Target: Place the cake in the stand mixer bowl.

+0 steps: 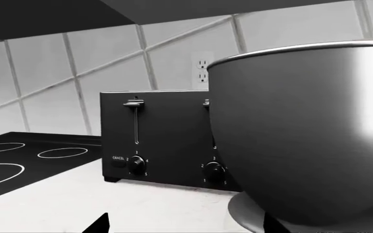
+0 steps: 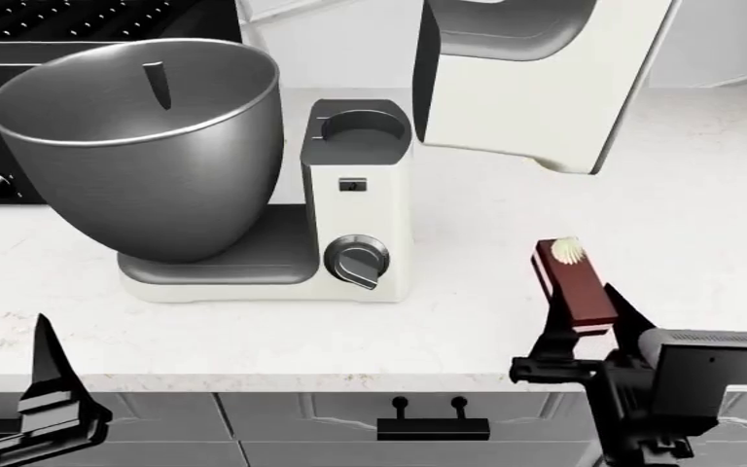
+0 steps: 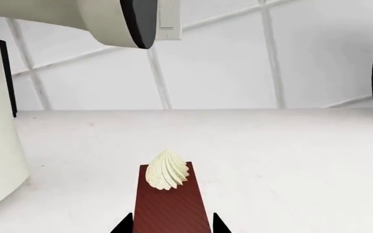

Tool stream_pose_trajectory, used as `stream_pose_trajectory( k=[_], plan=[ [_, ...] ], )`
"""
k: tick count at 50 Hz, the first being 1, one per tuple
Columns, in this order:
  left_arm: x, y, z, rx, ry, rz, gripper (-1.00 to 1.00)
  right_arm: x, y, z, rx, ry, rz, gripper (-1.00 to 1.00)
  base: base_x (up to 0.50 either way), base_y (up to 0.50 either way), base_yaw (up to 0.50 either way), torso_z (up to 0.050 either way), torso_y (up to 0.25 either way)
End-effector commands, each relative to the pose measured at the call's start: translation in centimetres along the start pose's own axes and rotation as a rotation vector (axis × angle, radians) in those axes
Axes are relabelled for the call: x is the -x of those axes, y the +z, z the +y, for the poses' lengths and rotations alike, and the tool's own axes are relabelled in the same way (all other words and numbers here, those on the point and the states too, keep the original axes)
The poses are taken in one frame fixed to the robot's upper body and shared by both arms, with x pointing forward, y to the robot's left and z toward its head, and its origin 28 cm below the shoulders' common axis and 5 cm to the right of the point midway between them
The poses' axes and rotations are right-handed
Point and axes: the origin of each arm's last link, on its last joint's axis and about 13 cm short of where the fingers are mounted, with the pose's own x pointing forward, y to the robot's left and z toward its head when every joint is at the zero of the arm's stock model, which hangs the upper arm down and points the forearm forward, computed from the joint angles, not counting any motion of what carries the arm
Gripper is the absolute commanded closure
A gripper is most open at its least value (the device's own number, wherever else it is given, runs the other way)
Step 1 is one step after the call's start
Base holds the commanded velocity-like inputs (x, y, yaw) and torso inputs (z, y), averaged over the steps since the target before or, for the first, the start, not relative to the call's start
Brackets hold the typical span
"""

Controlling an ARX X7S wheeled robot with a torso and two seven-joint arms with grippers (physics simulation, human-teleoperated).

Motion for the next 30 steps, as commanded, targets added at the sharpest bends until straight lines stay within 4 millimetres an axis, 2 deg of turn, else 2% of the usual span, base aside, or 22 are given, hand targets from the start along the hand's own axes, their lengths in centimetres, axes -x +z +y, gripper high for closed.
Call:
stream_pose_trajectory(
  k=[1, 8, 30],
  plan=[
    [0.0, -0.1, -0.1, 0.000, -0.004, 0.004, -1.00, 3.1, -2.4, 0.4, -0.001, 0.065, 0.156, 1.00, 0.00, 0.00, 0.00, 0.000, 0.000],
    [0.0, -0.1, 0.0, 0.002, -0.004, 0.005, -1.00, 4.2, -2.6, 0.6, -0.001, 0.060, 0.159, 1.00, 0.00, 0.00, 0.00, -0.001, 0.000],
    [-0.1, -0.1, -0.3, 0.001, -0.011, 0.005, -1.00, 9.7, -1.6, 1.2, 0.055, 0.090, 0.192, 1.00, 0.00, 0.00, 0.00, -0.002, 0.000]
  ],
)
